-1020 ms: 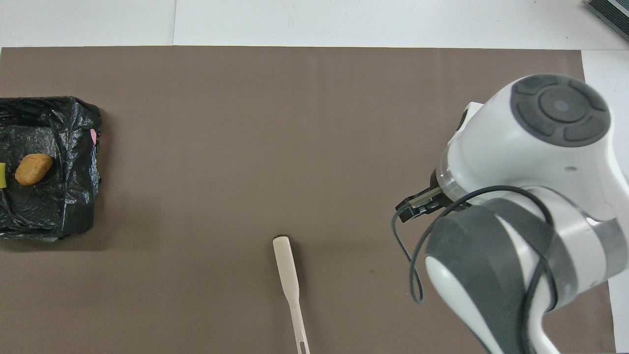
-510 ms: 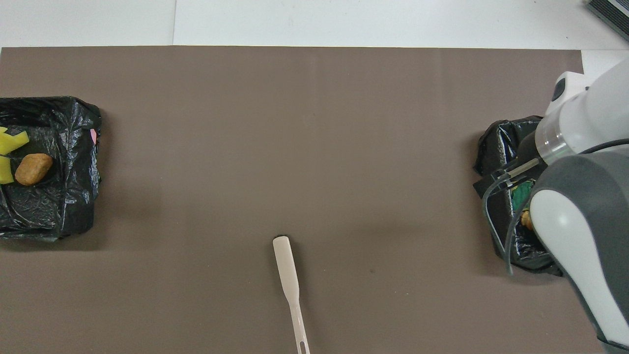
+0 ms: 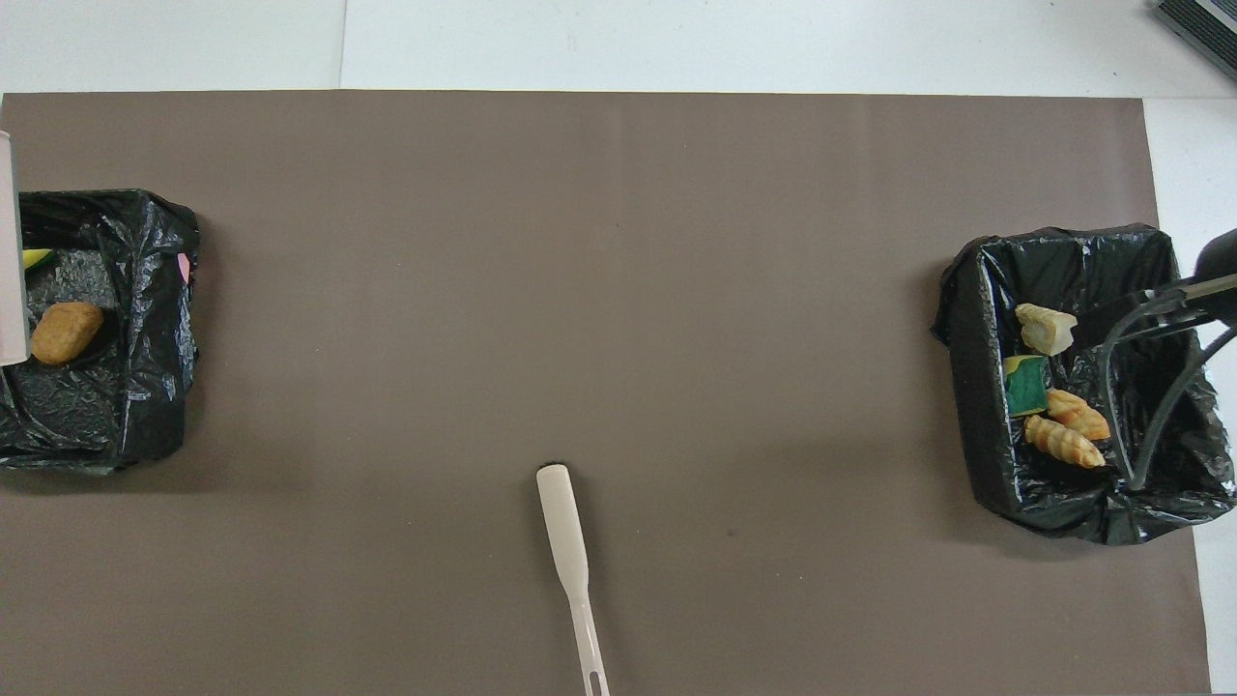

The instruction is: Sweep and dump trash in bin

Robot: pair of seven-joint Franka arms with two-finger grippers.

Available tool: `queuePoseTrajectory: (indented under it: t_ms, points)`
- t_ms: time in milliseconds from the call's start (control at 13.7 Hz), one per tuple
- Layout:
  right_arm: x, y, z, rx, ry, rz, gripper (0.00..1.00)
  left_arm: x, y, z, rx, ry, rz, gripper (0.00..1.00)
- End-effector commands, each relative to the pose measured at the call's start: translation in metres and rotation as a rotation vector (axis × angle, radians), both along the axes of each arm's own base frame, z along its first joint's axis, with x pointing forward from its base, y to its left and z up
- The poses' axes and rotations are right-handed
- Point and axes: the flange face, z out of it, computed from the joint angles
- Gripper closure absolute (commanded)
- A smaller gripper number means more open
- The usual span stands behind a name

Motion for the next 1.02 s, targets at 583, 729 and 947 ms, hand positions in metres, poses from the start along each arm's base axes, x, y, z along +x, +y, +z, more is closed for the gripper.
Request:
queuePoseTrajectory:
  t_ms: [583, 729, 947]
  points:
    - [-0.038, 0.004, 0.042, 0.009, -0.073, -0.177, 0.00, -0.074, -0.196, -0.026, -0.499, -0.088, 0.733, 1.00]
    - [-0.043, 0.007, 0.040, 0.012, -0.070, -0.192, 0.00, -0.074, -0.243, -0.044, -0.523, -0.095, 0.845, 1.00]
    - [-0.044, 0.011, 0.041, 0.011, -0.064, -0.172, 0.00, -0.075, -0.308, -0.081, -0.599, -0.107, 0.974, 1.00]
